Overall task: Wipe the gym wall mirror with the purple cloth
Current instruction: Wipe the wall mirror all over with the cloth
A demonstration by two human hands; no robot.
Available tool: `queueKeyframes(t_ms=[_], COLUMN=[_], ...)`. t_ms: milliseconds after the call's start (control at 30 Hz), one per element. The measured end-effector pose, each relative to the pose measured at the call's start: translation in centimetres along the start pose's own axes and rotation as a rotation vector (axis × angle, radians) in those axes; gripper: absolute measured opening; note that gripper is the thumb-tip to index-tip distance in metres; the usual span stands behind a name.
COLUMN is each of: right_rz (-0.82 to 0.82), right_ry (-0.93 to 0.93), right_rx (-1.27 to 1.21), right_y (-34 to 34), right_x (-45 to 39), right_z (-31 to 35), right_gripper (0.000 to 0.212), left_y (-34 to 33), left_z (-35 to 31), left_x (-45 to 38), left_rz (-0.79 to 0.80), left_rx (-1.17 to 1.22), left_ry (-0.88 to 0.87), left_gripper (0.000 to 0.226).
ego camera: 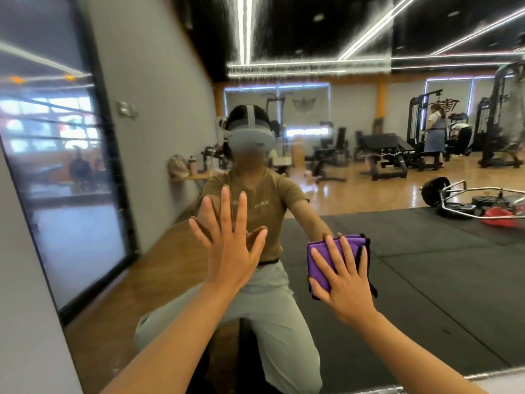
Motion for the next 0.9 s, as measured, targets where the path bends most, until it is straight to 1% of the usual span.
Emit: queueKeyframes(t_ms=[100, 200, 300, 400, 500, 600, 767, 900], right_rz=[-0.066, -0.166, -0.206, -0.231, -0.261, -0.245, -0.133, -0.035], right_ry=[-0.073, -0.193, -0.224, -0.231, -0.230, -0.200, -0.137, -0.107], right_rx=[-0.003, -0.002, 0.015, -0.003, -0.004, -0.002, -0.044, -0.019], right_y=[1.2, 3.4, 5.6, 6.1, 5.7, 4.3, 1.6, 0.7], right_x=[-3.4, -10.3, -16.8, -18.9, -17.3, -13.4, -4.0, -1.2], right_z=[-0.7, -2.1, -4.4, -5.8, -5.5, -4.8, -2.6, -2.4], right_gripper=[0.071, 0.065, 0.065, 0.065, 0.066, 0.067, 0.070, 0.071], left_y=[-0.2, -0.3, -0.4, -0.5, -0.6, -0.5, -0.5, -0.3], left_z=[-0.4, -0.1, -0.1, -0.1, -0.2, -0.2, -0.3, -0.3], left_x=[-0.1, 0.0, 0.0, 0.0, 0.0, 0.0, 0.0, 0.1], left_rz=[-0.021, -0.038, -0.036, -0.036, -0.044, -0.056, -0.063, -0.053], left_rx=[-0.006, -0.009, -0.014, 0.000, 0.004, 0.008, 0.010, 0.004], left_ry=[0.015, 0.010, 0.014, 0.024, 0.020, 0.017, 0.019, 0.020], left_gripper=[0.081, 0.081, 0.081, 0.082, 0.082, 0.082, 0.083, 0.082])
Point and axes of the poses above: each hand's wrist, its own x-axis away from the middle knuckle, its own y-axis out of the back of the hand, z = x × y, the point moved 3 cm from there along -x, towards the middle knuckle, and after that the axes turned 2 degrees about x, right-handed, at the moved point
